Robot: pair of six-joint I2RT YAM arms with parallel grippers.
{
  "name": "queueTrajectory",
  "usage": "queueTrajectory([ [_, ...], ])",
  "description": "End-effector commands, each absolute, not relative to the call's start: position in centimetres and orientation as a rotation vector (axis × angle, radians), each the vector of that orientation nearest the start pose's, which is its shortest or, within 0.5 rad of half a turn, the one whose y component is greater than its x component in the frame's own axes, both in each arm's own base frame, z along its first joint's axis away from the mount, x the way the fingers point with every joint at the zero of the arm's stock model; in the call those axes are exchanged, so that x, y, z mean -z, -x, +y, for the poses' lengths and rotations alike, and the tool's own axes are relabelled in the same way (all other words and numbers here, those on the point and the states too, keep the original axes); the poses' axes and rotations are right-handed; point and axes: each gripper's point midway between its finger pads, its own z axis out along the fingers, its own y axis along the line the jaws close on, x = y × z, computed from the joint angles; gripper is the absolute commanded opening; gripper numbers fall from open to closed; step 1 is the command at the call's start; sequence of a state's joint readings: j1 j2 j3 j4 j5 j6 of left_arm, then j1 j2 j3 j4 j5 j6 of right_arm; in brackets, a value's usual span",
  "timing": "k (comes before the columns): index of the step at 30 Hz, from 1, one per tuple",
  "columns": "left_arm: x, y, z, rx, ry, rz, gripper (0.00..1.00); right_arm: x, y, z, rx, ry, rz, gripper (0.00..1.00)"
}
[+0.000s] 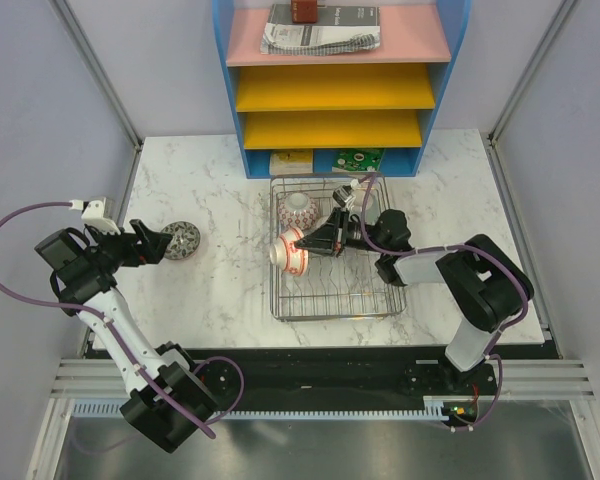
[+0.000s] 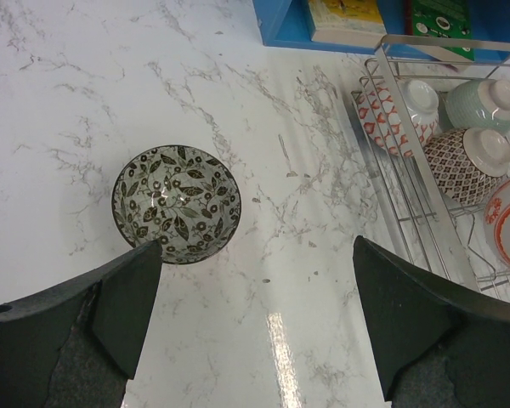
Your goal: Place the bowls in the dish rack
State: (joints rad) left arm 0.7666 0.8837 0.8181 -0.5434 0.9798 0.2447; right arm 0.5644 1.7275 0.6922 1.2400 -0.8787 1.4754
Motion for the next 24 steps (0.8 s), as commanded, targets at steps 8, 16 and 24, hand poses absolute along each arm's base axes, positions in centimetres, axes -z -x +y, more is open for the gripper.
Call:
queueTrajectory([
  [8,-23.21,-25.93,5.23,0.389,-0.085,1.878,1.00,-25.56,-24.83,33.53,-2.038,0.261,1.613,0.00],
  [16,-23.24,-26.04,5.34,0.391,-0.079,1.879,1.00,-25.54,-25.00,33.15,-2.045,0.185,1.614,0.00],
  [24,-23.34,-26.19,5.47,0.388,-0.079,1.878,1.00,-25.75,-24.81,33.15,-2.067,0.144,1.610,0.00],
])
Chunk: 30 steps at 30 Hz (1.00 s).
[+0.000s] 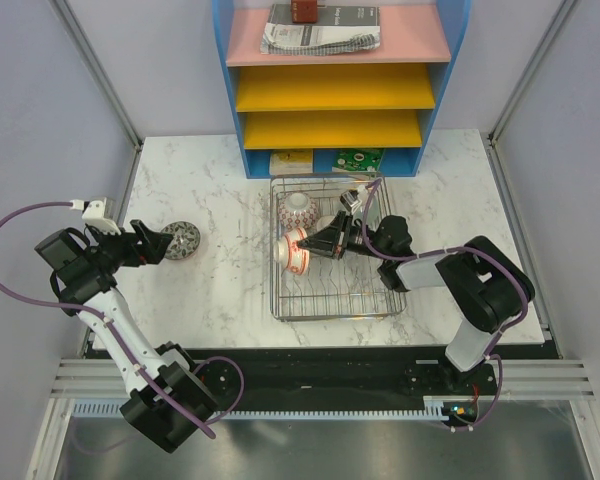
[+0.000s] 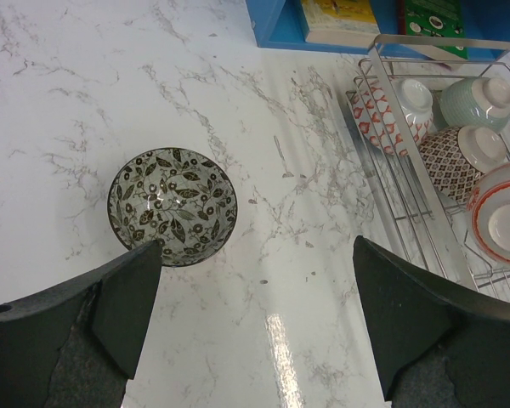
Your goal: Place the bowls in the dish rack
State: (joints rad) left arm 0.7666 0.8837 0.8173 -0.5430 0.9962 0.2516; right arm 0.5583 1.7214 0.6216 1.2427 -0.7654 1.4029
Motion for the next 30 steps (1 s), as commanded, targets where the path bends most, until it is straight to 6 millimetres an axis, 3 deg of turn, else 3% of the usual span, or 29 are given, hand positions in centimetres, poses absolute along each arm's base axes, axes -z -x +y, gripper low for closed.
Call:
queueTrajectory([
  [1,-23.3,-26.2,5.5,0.391,-0.075,1.879,1.00,-26.0,-24.7,33.1,-2.074,0.148,1.597,0.00],
  [22,-23.2,-26.2,5.6,0.378,-0.068,1.881,1.00,-27.1,-23.6,33.4,-2.161,0.061,1.579,0.00],
  [30,-23.0,-26.2,5.6,0.378,-0.069,1.886,1.00,-26.3,-23.6,33.6,-2.156,0.030,1.610,0.00],
])
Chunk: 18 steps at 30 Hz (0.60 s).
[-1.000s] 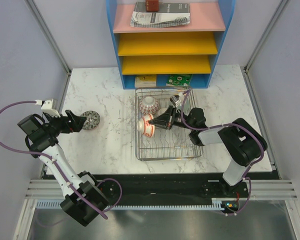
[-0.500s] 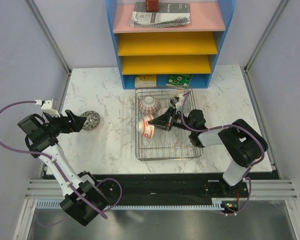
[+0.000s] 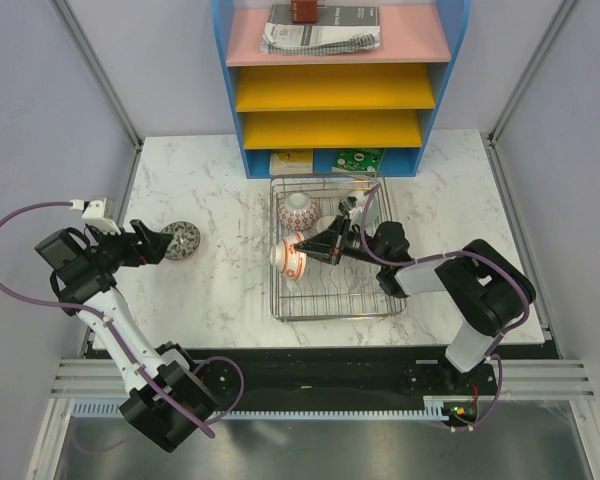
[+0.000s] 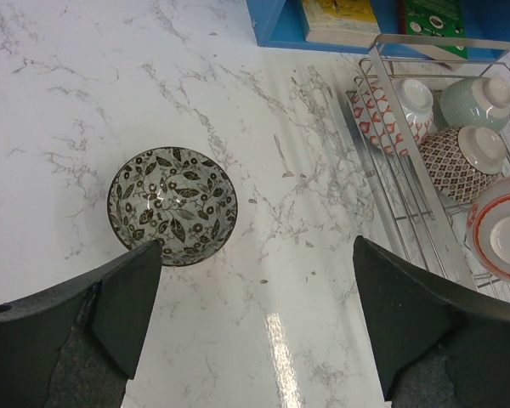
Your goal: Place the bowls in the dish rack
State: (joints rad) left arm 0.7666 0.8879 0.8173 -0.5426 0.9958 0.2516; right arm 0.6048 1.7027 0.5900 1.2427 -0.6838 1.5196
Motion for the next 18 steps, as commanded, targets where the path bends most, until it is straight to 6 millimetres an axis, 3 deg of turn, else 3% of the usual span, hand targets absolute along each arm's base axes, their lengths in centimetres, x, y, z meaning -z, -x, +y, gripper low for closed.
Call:
queueTrajectory([
  [1,-22.9,-26.2,5.6,0.380,-0.066,1.886,1.00,-26.1,-23.6,33.6,-2.154,0.026,1.616,0.00],
  [10,-22.7,-26.1,5.7,0.373,-0.068,1.888,1.00,-24.3,-23.9,33.8,-2.105,0.013,1.676,0.00],
  [18,-22.8,-26.0,5.5,0.372,-0.077,1.884,1.00,-21.6,-25.0,33.6,-2.015,-0.020,1.770,0.02],
])
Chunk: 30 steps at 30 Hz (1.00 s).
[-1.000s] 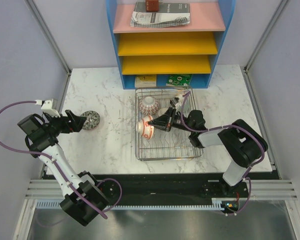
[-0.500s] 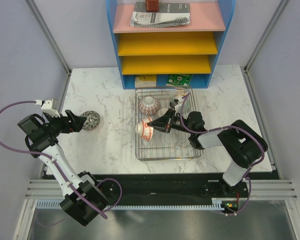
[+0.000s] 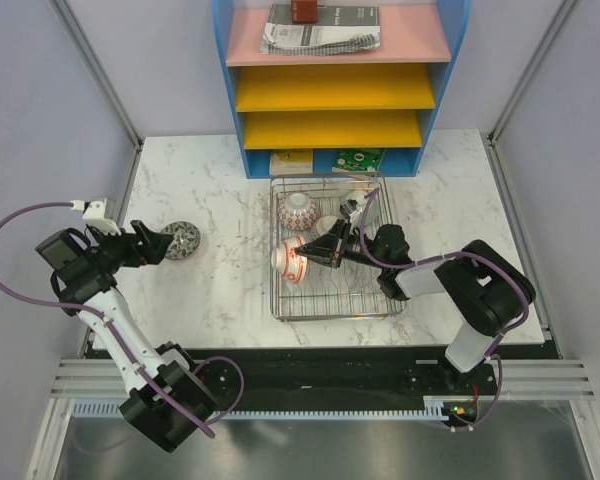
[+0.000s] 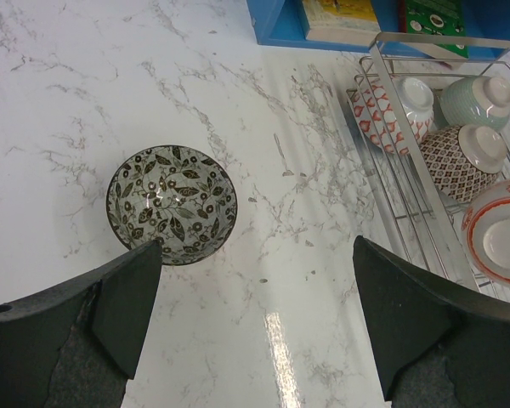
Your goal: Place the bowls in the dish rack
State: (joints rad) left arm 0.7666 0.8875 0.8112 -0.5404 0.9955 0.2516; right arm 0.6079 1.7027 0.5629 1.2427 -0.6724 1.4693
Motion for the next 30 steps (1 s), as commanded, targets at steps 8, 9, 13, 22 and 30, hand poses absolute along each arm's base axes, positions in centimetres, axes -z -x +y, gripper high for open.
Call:
queueTrajectory([
  [8,-22.8,-25.9,5.4,0.368,-0.083,1.880,1.00,-19.5,-25.8,33.6,-1.945,-0.045,1.849,0.29],
  [9,-22.8,-25.9,5.4,0.367,-0.084,1.880,1.00,-19.4,-25.8,33.6,-1.940,-0.047,1.854,0.33],
  [13,-22.9,-25.8,5.3,0.363,-0.087,1.877,1.00,-19.3,-26.0,33.6,-1.929,-0.042,1.858,0.41],
  [22,-22.9,-25.8,5.3,0.359,-0.094,1.874,1.00,-18.4,-26.2,33.8,-1.875,0.018,1.926,0.66],
  [30,-23.0,-25.7,5.2,0.356,-0.098,1.873,1.00,-15.6,-27.4,33.3,-1.685,0.067,2.083,0.83],
])
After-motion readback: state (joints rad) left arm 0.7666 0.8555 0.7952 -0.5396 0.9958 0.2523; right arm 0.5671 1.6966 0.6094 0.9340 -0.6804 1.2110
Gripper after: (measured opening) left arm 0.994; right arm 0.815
